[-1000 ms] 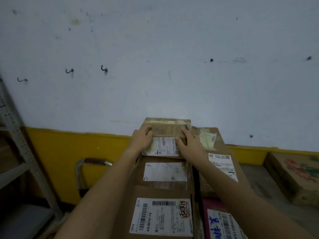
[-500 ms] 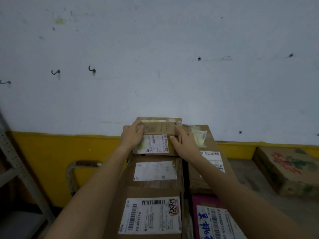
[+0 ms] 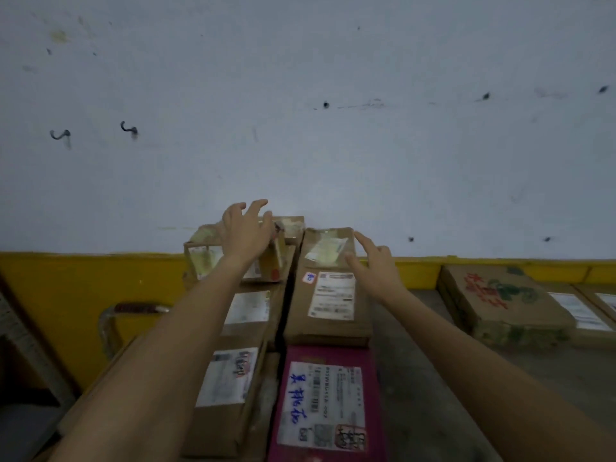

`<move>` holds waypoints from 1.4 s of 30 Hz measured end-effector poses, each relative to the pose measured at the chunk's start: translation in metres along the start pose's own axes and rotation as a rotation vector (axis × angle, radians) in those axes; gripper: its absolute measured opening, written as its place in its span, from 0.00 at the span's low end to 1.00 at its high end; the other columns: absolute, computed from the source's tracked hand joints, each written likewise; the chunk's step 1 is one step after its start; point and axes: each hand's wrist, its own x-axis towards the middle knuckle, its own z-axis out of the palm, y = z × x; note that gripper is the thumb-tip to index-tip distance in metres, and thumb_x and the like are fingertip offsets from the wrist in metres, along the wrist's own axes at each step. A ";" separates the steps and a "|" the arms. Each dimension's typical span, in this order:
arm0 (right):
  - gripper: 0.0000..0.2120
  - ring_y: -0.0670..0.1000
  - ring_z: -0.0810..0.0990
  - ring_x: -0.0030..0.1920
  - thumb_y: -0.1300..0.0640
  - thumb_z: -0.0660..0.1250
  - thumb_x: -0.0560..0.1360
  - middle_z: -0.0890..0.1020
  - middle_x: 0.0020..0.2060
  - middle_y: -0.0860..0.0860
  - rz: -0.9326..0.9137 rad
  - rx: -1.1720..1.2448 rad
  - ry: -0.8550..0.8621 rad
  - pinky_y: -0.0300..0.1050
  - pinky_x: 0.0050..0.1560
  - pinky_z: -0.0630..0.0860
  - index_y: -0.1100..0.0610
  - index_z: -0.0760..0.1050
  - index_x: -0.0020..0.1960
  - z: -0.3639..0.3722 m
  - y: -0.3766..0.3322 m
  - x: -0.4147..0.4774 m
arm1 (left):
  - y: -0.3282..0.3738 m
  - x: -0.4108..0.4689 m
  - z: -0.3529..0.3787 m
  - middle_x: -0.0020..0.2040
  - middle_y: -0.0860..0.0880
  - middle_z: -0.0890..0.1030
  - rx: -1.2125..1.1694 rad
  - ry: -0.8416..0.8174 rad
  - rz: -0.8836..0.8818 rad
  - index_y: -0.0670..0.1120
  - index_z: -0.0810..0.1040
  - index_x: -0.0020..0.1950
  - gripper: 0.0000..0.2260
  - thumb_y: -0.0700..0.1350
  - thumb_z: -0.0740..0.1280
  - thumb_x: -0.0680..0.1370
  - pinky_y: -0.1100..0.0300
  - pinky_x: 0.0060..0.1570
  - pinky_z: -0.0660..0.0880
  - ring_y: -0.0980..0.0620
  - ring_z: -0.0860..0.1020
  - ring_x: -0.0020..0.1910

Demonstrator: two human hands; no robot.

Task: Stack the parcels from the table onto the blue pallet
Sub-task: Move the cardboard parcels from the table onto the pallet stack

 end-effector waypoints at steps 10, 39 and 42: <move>0.25 0.57 0.63 0.69 0.46 0.55 0.79 0.60 0.71 0.57 0.017 -0.074 -0.019 0.48 0.63 0.64 0.47 0.55 0.75 -0.125 0.107 -0.044 | 0.149 -0.080 0.102 0.68 0.41 0.71 -0.159 -0.178 0.135 0.47 0.68 0.70 0.18 0.47 0.57 0.81 0.53 0.64 0.64 0.43 0.68 0.66; 0.27 0.58 0.66 0.67 0.46 0.60 0.77 0.61 0.68 0.59 0.563 -0.166 0.143 0.52 0.65 0.68 0.45 0.56 0.74 -0.203 0.376 -0.026 | 0.233 -0.084 0.417 0.74 0.40 0.54 -0.130 -0.830 0.021 0.56 0.56 0.74 0.21 0.53 0.53 0.82 0.46 0.65 0.67 0.38 0.62 0.70; 0.27 0.59 0.64 0.68 0.46 0.60 0.78 0.60 0.68 0.59 0.589 -0.152 0.133 0.53 0.66 0.66 0.46 0.56 0.74 -0.203 0.392 -0.010 | 0.229 -0.071 0.441 0.74 0.40 0.54 -0.165 -0.875 -0.003 0.57 0.55 0.75 0.22 0.54 0.53 0.82 0.45 0.67 0.66 0.37 0.61 0.71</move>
